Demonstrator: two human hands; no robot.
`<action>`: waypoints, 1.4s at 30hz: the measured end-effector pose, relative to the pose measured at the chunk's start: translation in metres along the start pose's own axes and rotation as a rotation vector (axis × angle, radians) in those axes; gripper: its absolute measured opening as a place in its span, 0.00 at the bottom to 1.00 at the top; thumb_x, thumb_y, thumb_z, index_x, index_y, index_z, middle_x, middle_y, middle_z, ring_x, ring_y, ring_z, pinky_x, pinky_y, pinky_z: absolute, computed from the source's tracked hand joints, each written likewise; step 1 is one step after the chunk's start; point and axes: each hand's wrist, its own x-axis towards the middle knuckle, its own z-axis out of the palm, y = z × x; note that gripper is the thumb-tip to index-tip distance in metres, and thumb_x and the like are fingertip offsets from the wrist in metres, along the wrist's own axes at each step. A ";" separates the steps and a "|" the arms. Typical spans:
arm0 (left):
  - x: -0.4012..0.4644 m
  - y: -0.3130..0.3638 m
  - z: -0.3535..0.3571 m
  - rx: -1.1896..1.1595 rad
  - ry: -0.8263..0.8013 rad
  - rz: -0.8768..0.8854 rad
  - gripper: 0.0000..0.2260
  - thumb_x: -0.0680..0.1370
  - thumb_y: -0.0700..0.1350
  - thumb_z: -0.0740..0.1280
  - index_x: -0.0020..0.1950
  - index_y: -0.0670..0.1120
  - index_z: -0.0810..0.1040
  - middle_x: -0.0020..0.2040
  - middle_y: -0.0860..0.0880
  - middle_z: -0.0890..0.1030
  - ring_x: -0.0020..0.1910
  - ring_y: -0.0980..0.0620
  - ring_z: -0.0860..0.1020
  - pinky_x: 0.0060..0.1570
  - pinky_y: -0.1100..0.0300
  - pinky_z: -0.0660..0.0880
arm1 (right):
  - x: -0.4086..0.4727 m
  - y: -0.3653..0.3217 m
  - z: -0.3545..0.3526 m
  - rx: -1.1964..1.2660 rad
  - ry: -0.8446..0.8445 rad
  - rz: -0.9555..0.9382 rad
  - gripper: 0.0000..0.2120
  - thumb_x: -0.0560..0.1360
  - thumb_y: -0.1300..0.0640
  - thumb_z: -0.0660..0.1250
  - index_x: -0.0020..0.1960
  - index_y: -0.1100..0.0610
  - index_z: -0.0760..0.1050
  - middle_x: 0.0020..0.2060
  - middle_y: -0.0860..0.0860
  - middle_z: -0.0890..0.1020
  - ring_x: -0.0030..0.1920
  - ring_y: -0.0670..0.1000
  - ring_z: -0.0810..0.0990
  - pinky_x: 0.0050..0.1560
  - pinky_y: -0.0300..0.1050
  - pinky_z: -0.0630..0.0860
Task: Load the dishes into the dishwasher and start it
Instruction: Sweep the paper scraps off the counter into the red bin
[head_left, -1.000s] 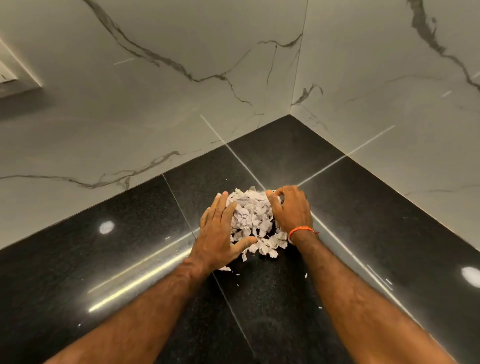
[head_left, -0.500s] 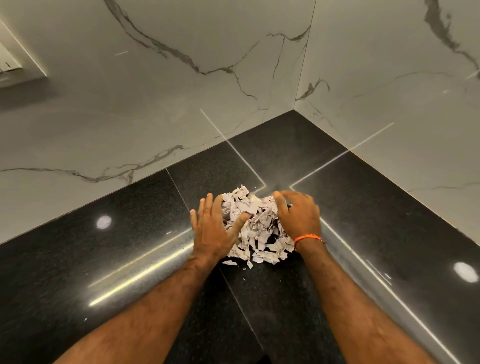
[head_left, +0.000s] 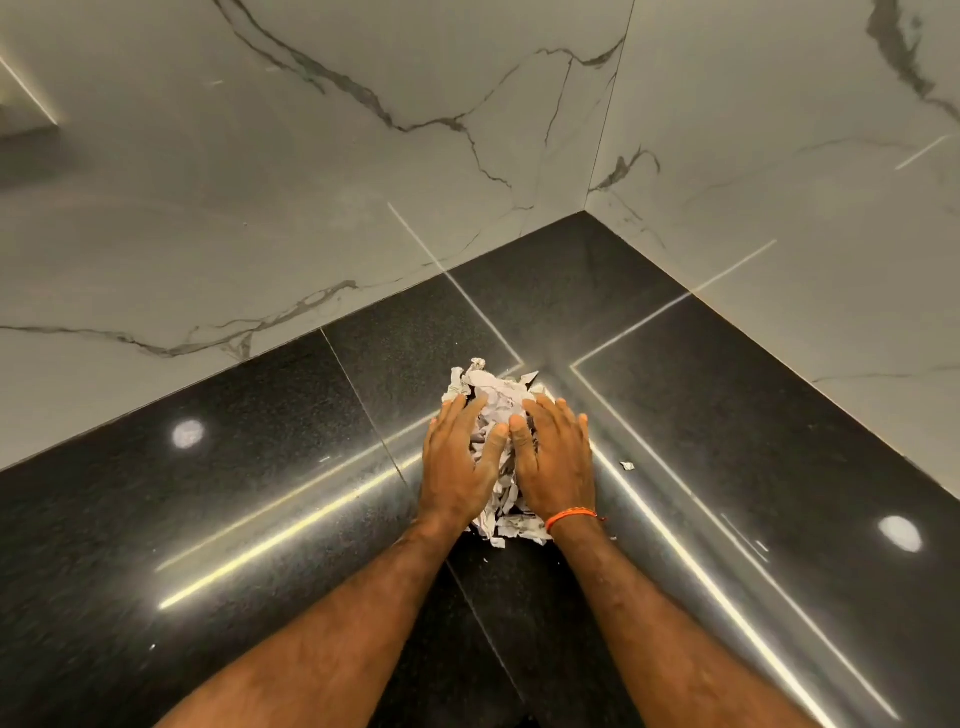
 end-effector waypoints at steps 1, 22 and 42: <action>0.000 0.000 0.002 -0.047 0.033 -0.007 0.26 0.81 0.64 0.58 0.75 0.54 0.72 0.78 0.52 0.68 0.79 0.54 0.60 0.78 0.47 0.59 | 0.000 -0.001 0.001 0.034 0.002 -0.002 0.32 0.81 0.34 0.43 0.73 0.50 0.71 0.75 0.49 0.69 0.78 0.52 0.60 0.80 0.55 0.48; 0.015 0.055 0.018 -0.991 0.341 -0.487 0.09 0.77 0.39 0.72 0.54 0.50 0.86 0.53 0.50 0.87 0.56 0.50 0.84 0.59 0.50 0.80 | 0.013 -0.057 -0.020 1.290 0.139 0.617 0.26 0.84 0.41 0.54 0.55 0.58 0.83 0.49 0.59 0.86 0.55 0.60 0.84 0.58 0.56 0.80; -0.003 0.066 -0.050 -1.248 0.369 -0.623 0.08 0.78 0.41 0.71 0.54 0.41 0.85 0.49 0.41 0.87 0.51 0.40 0.85 0.54 0.47 0.82 | -0.002 -0.108 -0.026 1.491 -0.021 0.611 0.26 0.84 0.43 0.55 0.61 0.62 0.80 0.53 0.61 0.85 0.56 0.61 0.84 0.61 0.58 0.78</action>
